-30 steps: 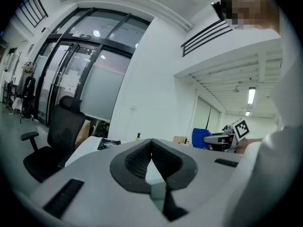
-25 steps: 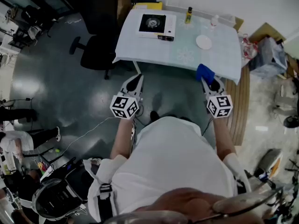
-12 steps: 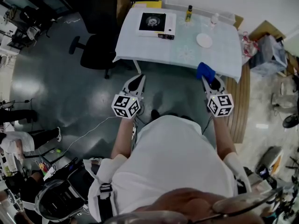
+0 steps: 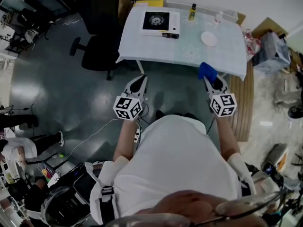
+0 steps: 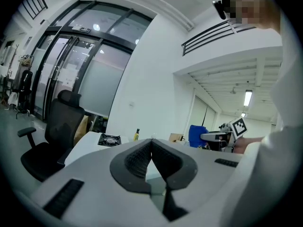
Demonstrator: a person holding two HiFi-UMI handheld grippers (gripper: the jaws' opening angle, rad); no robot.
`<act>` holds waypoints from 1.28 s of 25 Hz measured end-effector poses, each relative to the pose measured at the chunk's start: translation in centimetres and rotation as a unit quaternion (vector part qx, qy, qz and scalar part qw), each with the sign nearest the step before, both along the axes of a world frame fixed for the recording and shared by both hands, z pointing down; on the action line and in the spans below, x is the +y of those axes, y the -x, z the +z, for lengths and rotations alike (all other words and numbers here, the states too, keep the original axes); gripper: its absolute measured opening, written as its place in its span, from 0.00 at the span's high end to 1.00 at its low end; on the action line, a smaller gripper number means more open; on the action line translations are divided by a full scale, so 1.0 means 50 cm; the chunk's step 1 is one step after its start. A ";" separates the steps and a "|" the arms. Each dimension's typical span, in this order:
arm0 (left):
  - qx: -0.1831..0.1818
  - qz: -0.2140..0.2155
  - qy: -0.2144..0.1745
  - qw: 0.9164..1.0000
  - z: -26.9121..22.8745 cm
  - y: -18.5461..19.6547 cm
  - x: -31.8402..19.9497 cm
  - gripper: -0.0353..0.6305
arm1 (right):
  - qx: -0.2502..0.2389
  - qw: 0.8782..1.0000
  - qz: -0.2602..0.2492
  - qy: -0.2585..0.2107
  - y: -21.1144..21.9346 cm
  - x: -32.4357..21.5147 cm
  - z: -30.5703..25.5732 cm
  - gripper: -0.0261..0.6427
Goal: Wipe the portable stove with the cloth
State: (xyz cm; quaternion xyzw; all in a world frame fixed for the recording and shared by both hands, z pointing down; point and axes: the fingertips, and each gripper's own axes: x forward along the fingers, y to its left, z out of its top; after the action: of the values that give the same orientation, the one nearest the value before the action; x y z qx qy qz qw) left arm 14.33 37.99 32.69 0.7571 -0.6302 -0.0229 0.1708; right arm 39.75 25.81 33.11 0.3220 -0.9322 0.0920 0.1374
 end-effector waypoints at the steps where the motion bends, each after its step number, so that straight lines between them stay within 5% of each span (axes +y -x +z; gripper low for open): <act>1: 0.000 0.002 -0.001 1.000 0.002 0.006 0.002 0.90 | -0.001 1.000 0.001 0.000 0.006 0.003 0.001 0.76; 21: 0.009 0.028 0.013 0.999 0.044 0.065 0.011 0.90 | 0.004 1.000 0.027 0.012 0.044 0.041 0.040 0.76; 32: 0.007 0.021 0.022 1.000 0.066 0.081 -0.052 0.90 | 0.000 1.000 0.011 0.020 0.082 -0.032 0.074 0.76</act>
State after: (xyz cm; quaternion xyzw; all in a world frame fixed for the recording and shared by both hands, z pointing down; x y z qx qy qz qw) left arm 10.28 35.41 36.00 0.7659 -0.6136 -0.0110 0.1919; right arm 35.66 24.22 36.81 0.3296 -0.9266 0.1121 0.1425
